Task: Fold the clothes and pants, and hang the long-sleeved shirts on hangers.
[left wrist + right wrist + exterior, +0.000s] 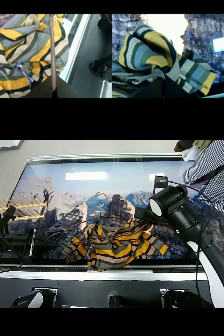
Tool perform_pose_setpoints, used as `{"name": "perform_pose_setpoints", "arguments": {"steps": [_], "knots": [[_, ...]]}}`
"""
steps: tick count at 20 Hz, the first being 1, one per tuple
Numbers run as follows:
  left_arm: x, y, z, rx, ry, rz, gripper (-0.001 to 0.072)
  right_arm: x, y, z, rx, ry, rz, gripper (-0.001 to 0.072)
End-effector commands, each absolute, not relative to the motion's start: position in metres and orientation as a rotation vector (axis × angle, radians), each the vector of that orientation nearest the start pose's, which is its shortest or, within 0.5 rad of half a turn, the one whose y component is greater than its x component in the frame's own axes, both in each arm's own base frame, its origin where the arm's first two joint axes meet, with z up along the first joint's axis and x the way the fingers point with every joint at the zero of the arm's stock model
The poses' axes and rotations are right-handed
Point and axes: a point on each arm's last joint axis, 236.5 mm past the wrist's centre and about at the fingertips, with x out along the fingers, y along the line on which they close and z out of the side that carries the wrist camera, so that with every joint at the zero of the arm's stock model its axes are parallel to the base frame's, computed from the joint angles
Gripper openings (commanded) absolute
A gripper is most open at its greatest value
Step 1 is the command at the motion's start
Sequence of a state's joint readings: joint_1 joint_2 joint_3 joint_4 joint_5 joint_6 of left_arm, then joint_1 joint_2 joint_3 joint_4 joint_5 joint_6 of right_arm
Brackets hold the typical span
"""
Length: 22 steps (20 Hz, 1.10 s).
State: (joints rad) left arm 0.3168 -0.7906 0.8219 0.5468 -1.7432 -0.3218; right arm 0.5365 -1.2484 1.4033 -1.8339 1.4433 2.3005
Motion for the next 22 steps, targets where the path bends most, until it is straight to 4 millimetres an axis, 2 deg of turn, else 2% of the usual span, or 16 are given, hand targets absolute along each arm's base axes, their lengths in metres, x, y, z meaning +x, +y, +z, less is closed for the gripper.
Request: {"name": "perform_pose_setpoints", "arguments": {"steps": [1, 7, 11, 17, 22], "knots": [[0.21, -0.143, 0.134, 0.074, 0.7, -1.261, 0.0019, 0.346, 0.142, 0.095, 0.115, 1.194, -0.15, 0.0024], [0.217, -0.144, 0.134, 0.083, 0.686, -1.239, 0.002, 0.344, 0.146, 0.118, 0.163, 1.134, -0.104, 0.0024], [0.216, -0.156, 0.133, 0.109, 0.674, -1.266, 0.002, 0.341, 0.159, 0.128, 0.218, 1.118, -0.043, 0.0023], [0.229, -0.175, 0.134, 0.156, 0.623, -1.249, 0.002, 0.342, 0.168, 0.149, 0.279, 1.052, 0.012, 0.0023], [0.241, -0.193, 0.135, 0.156, 0.597, -1.218, 0.002, 0.35, 0.178, 0.182, 0.323, 0.979, 0.065, 0.0023]]}}
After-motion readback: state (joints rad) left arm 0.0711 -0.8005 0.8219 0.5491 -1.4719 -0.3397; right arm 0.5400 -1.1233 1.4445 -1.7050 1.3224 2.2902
